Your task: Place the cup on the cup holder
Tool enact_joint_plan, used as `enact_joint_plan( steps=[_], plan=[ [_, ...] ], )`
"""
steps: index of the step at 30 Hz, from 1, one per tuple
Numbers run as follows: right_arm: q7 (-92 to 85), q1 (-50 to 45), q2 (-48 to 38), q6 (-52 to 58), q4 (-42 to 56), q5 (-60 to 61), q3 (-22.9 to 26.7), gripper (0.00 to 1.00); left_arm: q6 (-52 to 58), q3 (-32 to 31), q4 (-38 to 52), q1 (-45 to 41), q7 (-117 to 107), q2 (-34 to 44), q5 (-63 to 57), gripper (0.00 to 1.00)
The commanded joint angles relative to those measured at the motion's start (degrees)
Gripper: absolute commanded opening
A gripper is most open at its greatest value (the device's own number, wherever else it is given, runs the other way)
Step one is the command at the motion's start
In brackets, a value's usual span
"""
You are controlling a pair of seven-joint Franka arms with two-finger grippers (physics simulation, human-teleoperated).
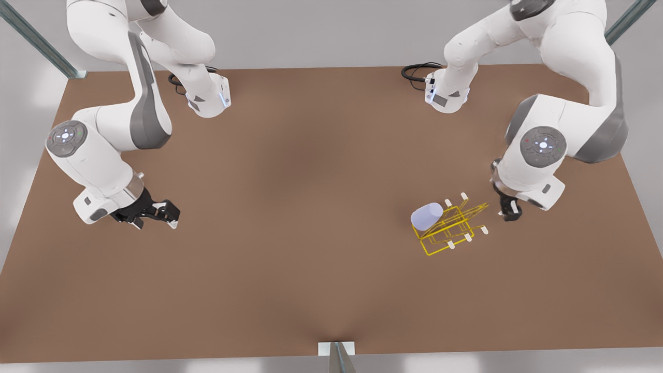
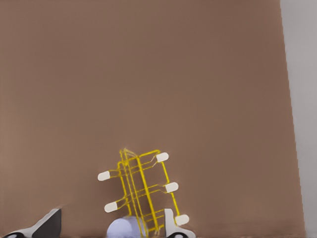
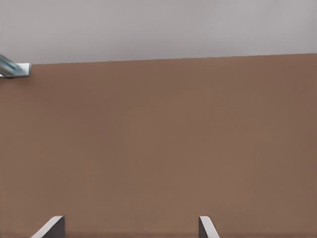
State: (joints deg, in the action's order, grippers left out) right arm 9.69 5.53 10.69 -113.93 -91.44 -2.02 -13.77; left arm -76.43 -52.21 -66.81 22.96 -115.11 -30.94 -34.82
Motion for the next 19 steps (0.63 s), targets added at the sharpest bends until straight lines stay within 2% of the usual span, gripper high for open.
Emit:
enact_joint_plan(
  steps=[1, 2, 3, 4, 6, 8, 19],
  plan=[
    [-0.2, 0.0, 0.0, -0.1, 0.0, 0.0, 0.0, 1.00, 12.7, 39.9, 13.9, -25.2, 117.6, 1.6, 24.3, 1.00],
    [-0.2, 0.3, 0.0, 0.1, 0.0, 0.0, 0.0, 1.00, 3.3, 61.2, -0.2, -34.4, 121.5, 11.0, 43.8, 1.00],
    [-0.1, 0.0, 0.1, 0.0, 0.0, 0.0, -0.1, 1.00, -20.3, 56.4, -26.5, -32.8, 120.9, 25.9, 41.2, 1.00],
    [-0.1, 0.1, 0.1, 0.0, 0.0, 0.0, -0.1, 1.00, -22.0, 50.7, -27.9, -28.2, 120.6, 27.2, 38.5, 1.00],
    [-0.1, 0.1, 0.3, 0.0, -0.1, 0.0, -0.1, 1.00, -12.8, 50.4, -16.9, -27.9, 114.2, 21.3, 38.5, 1.00],
    [-0.2, 0.3, 0.3, -0.1, -0.1, 0.0, -0.1, 1.00, -9.7, 50.1, -11.5, -27.3, 114.6, 18.2, 39.2, 1.00],
    [-0.4, 0.8, 0.6, -0.1, -0.2, 0.0, 0.0, 1.00, -6.6, 49.1, -9.0, -28.1, 110.6, 17.9, 39.0, 1.00]
  ],
)
